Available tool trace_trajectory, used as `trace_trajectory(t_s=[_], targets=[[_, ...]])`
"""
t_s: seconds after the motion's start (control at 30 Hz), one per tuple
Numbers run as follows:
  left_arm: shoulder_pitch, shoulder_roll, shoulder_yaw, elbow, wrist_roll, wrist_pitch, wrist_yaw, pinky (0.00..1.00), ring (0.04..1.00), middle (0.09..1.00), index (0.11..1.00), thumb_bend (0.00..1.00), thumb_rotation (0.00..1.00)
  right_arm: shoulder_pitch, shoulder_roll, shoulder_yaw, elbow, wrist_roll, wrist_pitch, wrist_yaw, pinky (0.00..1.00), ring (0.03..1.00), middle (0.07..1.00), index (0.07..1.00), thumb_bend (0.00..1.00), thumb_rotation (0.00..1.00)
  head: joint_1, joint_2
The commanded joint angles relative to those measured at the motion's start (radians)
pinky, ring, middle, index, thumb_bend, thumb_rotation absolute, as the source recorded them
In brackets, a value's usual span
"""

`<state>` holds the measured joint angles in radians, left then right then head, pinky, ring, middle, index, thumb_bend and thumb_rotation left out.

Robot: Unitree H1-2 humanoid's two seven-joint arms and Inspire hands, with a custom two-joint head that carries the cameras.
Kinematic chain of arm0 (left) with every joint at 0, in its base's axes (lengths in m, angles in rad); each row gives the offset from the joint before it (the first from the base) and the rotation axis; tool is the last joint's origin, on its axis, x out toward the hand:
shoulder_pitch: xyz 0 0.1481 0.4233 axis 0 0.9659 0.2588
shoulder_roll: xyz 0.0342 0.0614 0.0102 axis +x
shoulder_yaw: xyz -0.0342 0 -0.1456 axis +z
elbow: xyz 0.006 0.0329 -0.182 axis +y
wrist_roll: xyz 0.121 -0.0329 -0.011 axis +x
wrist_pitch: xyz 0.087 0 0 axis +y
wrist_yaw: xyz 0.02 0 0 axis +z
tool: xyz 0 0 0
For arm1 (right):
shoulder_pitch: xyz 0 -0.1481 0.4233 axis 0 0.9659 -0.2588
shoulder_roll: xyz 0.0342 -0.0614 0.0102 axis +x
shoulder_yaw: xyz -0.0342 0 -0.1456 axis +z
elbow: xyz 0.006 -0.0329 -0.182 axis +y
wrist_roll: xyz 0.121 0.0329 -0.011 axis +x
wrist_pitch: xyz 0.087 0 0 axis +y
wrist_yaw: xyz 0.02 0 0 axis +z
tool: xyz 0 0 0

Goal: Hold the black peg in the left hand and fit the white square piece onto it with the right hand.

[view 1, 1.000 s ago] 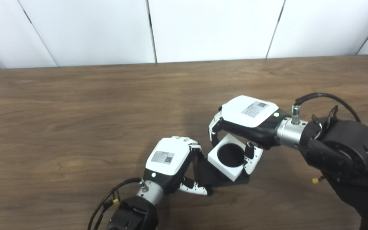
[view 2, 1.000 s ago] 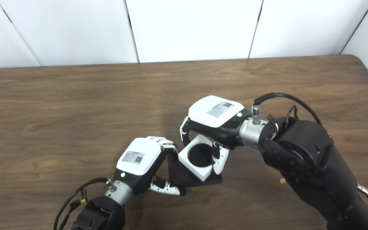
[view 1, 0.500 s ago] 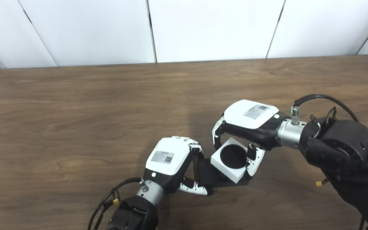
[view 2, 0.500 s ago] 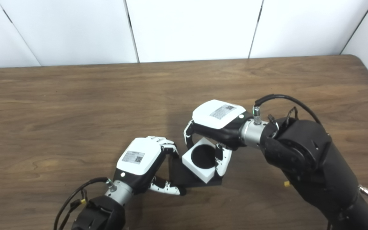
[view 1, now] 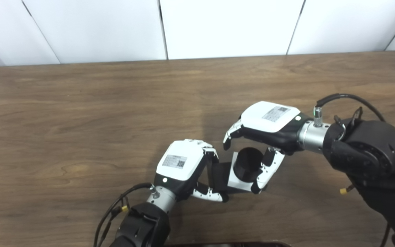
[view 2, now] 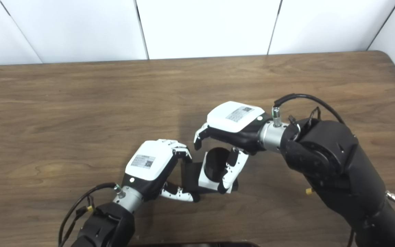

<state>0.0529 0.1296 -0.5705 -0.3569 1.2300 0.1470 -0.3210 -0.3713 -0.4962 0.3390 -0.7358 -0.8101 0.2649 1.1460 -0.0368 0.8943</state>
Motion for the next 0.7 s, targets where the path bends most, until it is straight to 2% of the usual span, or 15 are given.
trace_trajectory(t_s=[0.0,0.33,0.4,0.43,0.5,0.67], targets=[[0.013,0.015,-0.018,0.035,0.038,-0.011,-0.037,0.81,0.810,0.761,0.490,0.51,0.06,-0.041,-0.008,-0.022,-0.030,0.008,0.009,0.003,0.91,0.837,0.811,0.699,1.00,0.47,-0.001,0.001],[0.017,0.010,-0.012,0.024,0.078,0.003,-0.043,0.81,0.805,0.756,0.497,0.51,0.09,-0.049,-0.003,-0.051,-0.046,0.010,0.033,0.006,0.93,0.841,0.804,0.636,1.00,0.46,0.001,-0.003],[0.023,0.008,-0.009,0.025,0.091,0.004,-0.026,0.81,0.805,0.760,0.644,0.71,0.32,-0.049,0.000,-0.057,-0.052,0.009,0.039,0.004,0.93,0.839,0.801,0.631,1.00,0.46,-0.002,-0.004],[0.027,0.006,-0.007,0.026,0.098,0.007,-0.020,0.81,0.802,0.762,0.683,0.75,0.38,-0.050,0.001,-0.059,-0.055,0.009,0.041,0.003,0.93,0.840,0.801,0.629,1.00,0.46,-0.002,-0.004],[0.033,0.001,0.000,0.029,0.104,0.013,-0.010,0.81,0.808,0.792,0.772,0.81,0.47,-0.051,0.004,-0.062,-0.059,0.007,0.048,0.004,0.93,0.842,0.800,0.625,1.00,0.46,-0.004,-0.005],[0.043,-0.009,0.032,0.037,0.103,0.020,0.008,0.86,0.863,0.891,0.909,0.92,0.58,-0.049,0.013,-0.062,-0.053,0.004,0.047,-0.005,0.92,0.840,0.801,0.619,1.00,0.44,0.007,-0.006]])
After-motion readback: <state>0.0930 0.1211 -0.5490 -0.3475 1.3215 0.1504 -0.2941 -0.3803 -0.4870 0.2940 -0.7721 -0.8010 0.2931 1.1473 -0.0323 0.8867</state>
